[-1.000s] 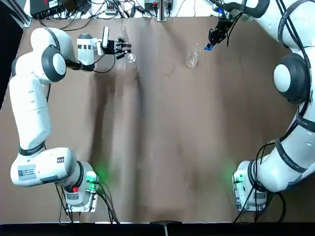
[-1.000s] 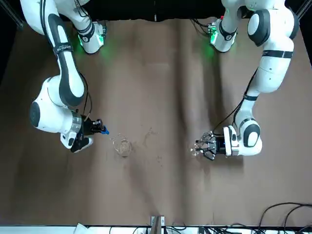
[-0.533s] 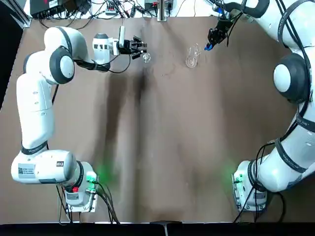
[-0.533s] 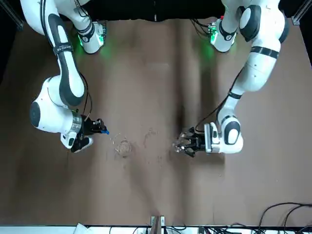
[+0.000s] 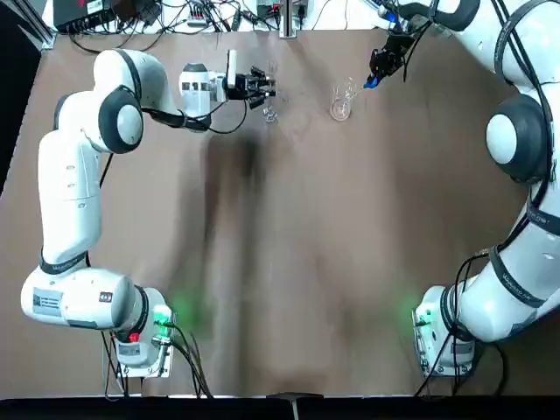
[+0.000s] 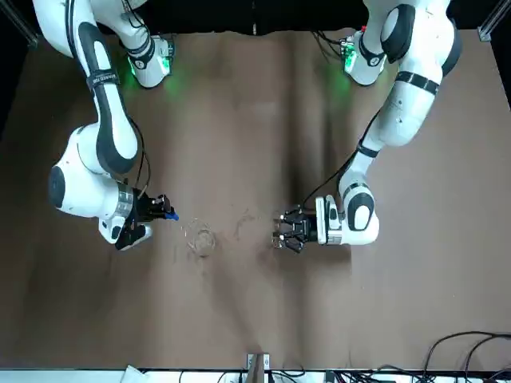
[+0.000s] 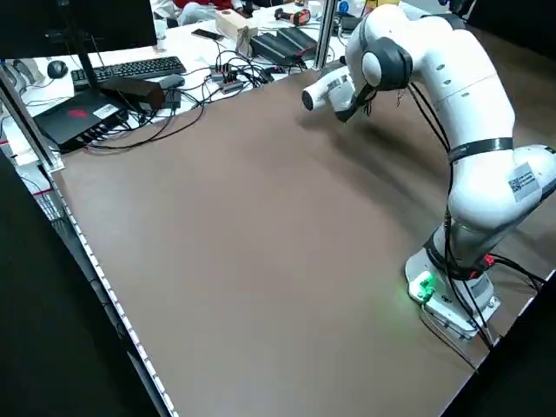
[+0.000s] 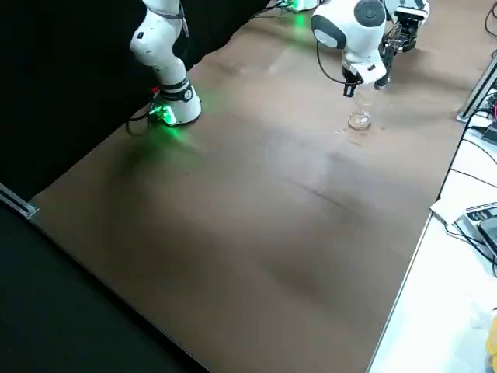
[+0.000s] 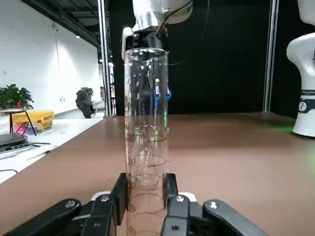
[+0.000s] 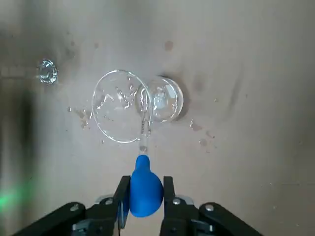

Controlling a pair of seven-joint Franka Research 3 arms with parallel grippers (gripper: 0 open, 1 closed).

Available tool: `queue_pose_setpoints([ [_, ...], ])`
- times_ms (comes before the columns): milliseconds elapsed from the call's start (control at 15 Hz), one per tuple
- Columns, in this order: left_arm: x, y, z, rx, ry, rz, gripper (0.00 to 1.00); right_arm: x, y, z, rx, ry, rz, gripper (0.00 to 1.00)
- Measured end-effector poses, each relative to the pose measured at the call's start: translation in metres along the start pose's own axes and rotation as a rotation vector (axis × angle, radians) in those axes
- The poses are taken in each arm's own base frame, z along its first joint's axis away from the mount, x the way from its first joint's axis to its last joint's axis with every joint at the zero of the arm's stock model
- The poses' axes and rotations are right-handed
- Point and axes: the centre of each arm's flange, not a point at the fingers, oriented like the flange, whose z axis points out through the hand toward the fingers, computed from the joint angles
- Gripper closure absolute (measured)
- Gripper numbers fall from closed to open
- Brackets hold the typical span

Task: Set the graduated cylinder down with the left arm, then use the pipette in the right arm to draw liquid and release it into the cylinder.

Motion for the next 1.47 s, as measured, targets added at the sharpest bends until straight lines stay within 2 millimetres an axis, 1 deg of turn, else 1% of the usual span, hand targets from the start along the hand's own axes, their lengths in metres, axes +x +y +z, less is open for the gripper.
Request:
queue_pose_setpoints([
  [133,0.001,0.004,0.011,0.001,0.004,-0.002,0.64,0.002,-0.001,-0.004,-0.001,0.007,0.004,0.68],
  [267,0.001,0.005,0.016,0.003,0.004,-0.001,0.64,0.003,-0.003,-0.006,0.002,0.004,0.01,0.69],
  [400,0.0,0.004,0.012,0.007,0.003,0.0,0.64,0.003,-0.007,-0.011,0.014,-0.017,0.013,0.7],
  [533,0.0,0.001,0.006,0.017,0.001,0.001,0.65,0.005,-0.012,-0.02,0.025,-0.032,0.018,0.7],
  [733,-0.001,-0.003,-0.003,0.03,-0.004,0.005,0.64,0.006,-0.014,-0.023,0.025,-0.029,0.029,0.7],
  [800,-0.002,-0.004,-0.005,0.033,-0.005,0.006,0.62,0.006,-0.015,-0.024,0.025,-0.028,0.032,0.7],
  [867,-0.002,-0.005,-0.007,0.036,-0.007,0.006,0.62,0.007,-0.015,-0.025,0.025,-0.026,0.033,0.7],
  [933,-0.002,-0.006,-0.01,0.039,-0.008,0.006,0.59,0.007,-0.015,-0.026,0.024,-0.024,0.034,0.7],
  [1067,-0.003,-0.007,-0.013,0.043,-0.009,0.007,0.56,0.009,-0.016,-0.032,0.023,-0.013,0.034,0.7],
  [1133,-0.003,-0.007,-0.014,0.042,-0.011,0.007,0.48,0.01,-0.017,-0.034,0.022,-0.007,0.035,0.7],
  [1333,-0.004,-0.005,-0.014,0.032,-0.018,0.008,0.22,0.012,-0.017,-0.039,0.02,0.002,0.034,0.7],
  [1467,-0.01,-0.004,-0.021,0.01,-0.05,0.005,0.04,0.013,-0.018,-0.042,0.02,0.009,0.031,0.7],
])
